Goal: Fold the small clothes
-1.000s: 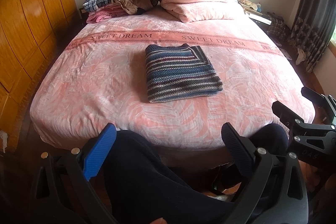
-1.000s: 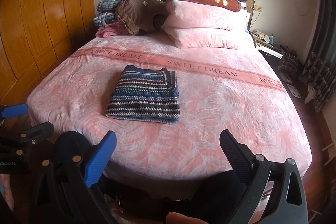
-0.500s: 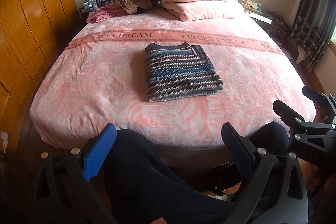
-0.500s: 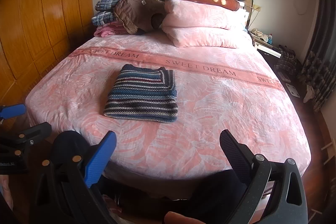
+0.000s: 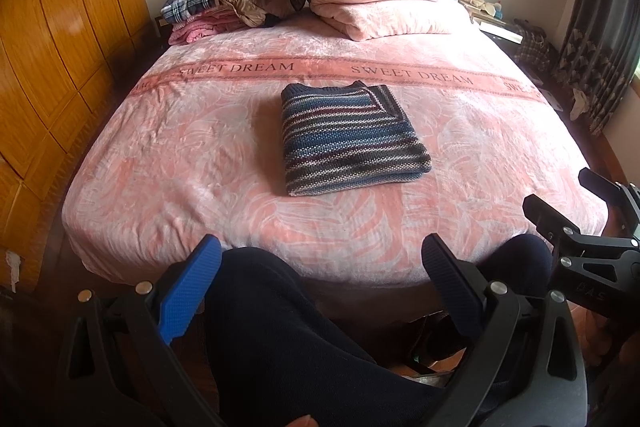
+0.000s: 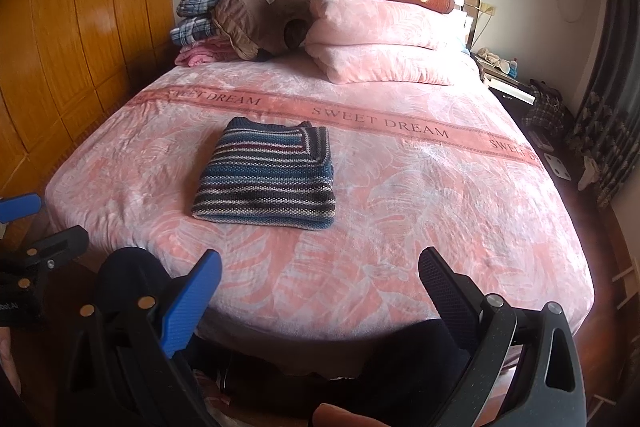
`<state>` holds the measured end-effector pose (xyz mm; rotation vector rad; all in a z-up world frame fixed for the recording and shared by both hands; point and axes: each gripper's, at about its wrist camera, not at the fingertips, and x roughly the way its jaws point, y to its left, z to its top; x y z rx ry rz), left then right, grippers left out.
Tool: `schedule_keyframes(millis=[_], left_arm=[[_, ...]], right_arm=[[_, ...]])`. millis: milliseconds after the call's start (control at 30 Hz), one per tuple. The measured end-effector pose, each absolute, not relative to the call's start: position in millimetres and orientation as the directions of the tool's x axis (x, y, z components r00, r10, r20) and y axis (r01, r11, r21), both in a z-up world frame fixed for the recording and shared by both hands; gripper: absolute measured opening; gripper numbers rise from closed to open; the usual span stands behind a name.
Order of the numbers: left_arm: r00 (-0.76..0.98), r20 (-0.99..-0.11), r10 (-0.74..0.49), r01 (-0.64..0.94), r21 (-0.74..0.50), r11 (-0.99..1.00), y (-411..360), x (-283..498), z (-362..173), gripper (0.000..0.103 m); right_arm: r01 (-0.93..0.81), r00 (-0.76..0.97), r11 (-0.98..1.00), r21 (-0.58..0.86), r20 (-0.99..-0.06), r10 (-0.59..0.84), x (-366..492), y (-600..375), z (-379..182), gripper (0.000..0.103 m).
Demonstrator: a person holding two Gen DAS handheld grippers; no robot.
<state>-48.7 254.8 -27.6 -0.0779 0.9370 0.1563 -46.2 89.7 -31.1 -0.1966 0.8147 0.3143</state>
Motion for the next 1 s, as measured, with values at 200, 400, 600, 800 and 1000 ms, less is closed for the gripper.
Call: schedule_keyframes(millis=[200,400,600,800,1000], left_arm=[[0.572,-0.813,0.108,-0.183,0.002,0.983,261,-42,-33,0.1],[0.568,-0.815,0.116,-0.192,0.006,0.981,269,-31,-38,0.1],[0.563,-0.818,0.115,-0.197,0.002,0.98,276,-16,-43,0.1],[0.563,-0.819,0.11,-0.197,-0.004,0.98,278,-6,-44,0.1],[0.569,-0.815,0.106,-0.193,-0.008,0.981,274,-6,-42,0.1]], right_arm=[[-0.349,0.636,0.935,-0.06,-0.748,0.19,-36,92,-37,0.099],[-0.337,0.632,0.939,-0.07,-0.756,0.171,-19,93,-43,0.099],[-0.329,0.623,0.94,-0.085,-0.768,0.149,0,94,-49,0.099],[-0.343,0.619,0.935,-0.092,-0.771,0.152,8,103,-52,0.099],[-0.359,0.605,0.93,-0.078,-0.778,0.169,6,107,-53,0.099]])
